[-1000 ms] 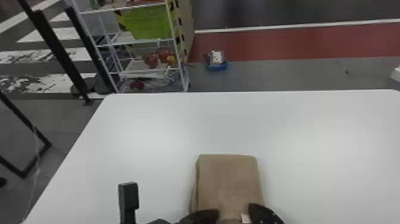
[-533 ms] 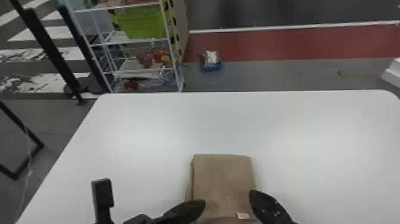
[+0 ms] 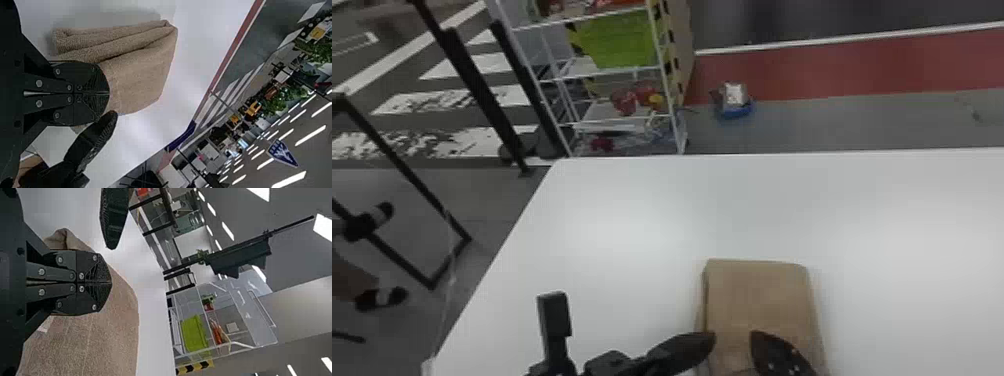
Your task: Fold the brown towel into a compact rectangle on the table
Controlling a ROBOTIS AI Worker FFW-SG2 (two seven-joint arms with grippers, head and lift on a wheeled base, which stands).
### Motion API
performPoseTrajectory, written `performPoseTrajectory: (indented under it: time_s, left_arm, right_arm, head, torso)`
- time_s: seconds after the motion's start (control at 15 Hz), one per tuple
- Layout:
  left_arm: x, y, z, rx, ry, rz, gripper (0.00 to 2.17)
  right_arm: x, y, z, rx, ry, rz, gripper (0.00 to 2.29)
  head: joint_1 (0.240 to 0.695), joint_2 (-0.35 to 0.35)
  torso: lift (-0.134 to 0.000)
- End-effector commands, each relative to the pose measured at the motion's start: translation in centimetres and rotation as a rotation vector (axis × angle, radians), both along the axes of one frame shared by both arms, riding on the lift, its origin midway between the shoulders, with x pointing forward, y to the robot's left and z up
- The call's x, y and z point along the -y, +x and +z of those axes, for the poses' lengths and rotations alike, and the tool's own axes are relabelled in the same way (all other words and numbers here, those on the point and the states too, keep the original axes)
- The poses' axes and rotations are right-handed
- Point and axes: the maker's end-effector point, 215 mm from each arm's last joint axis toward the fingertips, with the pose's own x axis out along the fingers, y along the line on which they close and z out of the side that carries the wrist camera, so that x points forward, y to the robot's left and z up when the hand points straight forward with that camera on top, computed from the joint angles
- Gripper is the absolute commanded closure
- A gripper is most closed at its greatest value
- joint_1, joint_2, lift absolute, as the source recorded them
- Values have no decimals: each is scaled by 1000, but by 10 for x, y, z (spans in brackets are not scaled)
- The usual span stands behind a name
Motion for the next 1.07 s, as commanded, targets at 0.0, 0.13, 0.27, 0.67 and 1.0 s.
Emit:
performPoseTrajectory:
  time_s: [0.0,0.13,0.27,0.67,1.0]
  left_arm:
    - [-1,1,1,1,-4,6,1656]
    - [-1,1,1,-1,-5,4,1656]
    - [3,1,2,1,-10,-2,1656]
    - [3,2,9,14,-21,-2,1656]
    - [-6,5,21,39,-25,15,1656]
  right_arm:
    - [-9,-8,-12,-13,-11,17,1865]
    - [-17,-14,-20,-29,-20,28,1865]
    - [-21,-19,-27,-38,-28,33,1862]
    - [-17,-20,-17,-5,-13,11,1858]
    - [35,3,69,195,33,-97,218]
  head:
    - [695,332]
    - [695,348]
    - [695,350]
    - [695,350]
    - [695,342]
  torso:
    - [-123]
    - [-123]
    - [-123]
    - [-123]
    - [-123]
